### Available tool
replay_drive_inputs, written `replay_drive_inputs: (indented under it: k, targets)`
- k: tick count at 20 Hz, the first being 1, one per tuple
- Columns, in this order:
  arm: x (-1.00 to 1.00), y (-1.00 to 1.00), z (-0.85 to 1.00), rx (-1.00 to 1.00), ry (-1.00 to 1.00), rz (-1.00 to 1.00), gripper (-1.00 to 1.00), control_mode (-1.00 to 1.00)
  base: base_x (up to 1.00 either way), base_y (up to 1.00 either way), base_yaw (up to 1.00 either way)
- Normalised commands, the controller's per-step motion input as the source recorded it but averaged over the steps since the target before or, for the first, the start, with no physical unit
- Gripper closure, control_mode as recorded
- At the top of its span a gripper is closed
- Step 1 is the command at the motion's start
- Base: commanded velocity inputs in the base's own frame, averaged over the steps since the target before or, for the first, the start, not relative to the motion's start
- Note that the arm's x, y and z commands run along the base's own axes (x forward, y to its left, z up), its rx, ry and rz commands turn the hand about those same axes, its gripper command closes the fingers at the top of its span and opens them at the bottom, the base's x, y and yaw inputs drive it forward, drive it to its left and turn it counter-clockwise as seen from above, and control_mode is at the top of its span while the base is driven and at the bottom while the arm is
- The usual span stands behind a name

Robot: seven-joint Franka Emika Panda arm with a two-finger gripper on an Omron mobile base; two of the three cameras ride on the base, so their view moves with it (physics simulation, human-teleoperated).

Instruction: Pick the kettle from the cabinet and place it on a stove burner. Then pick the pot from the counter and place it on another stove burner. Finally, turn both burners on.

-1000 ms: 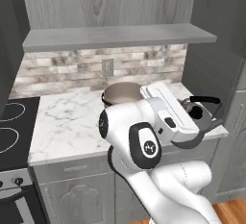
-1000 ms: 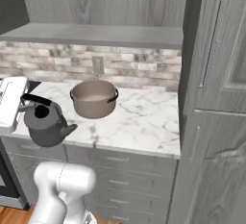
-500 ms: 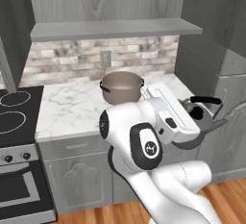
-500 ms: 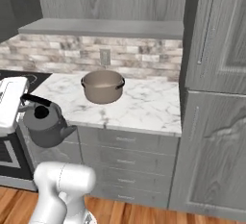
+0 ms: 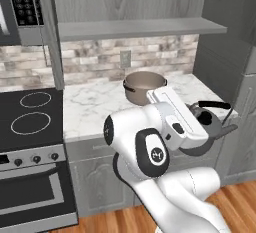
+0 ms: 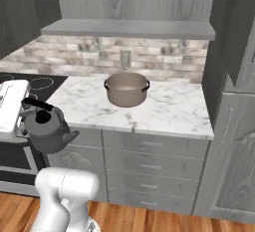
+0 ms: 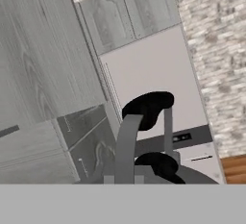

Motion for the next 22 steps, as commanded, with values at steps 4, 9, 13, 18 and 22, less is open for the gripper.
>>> replay_drive_inputs:
  k: [4,9,13,18,22]
  targets:
    - [0.00,0.00,0.00,0.00,0.00,0.00,1.00,1.00,-0.20,0.63,-0.07]
    - [0.00,0.00,0.00,0.00,0.00,0.00,1.00,1.00,-0.21,0.65,-0.08]
    - [0.00,0.00,0.00,0.00,0.00,0.00,1.00,1.00,-0.14,0.66,-0.09]
    - [0.00,0.00,0.00,0.00,0.00,0.00,1.00,1.00,-0.12,0.65,-0.09]
    - [0.00,0.00,0.00,0.00,0.00,0.00,1.00,1.00,-0.04,0.64,-0.10]
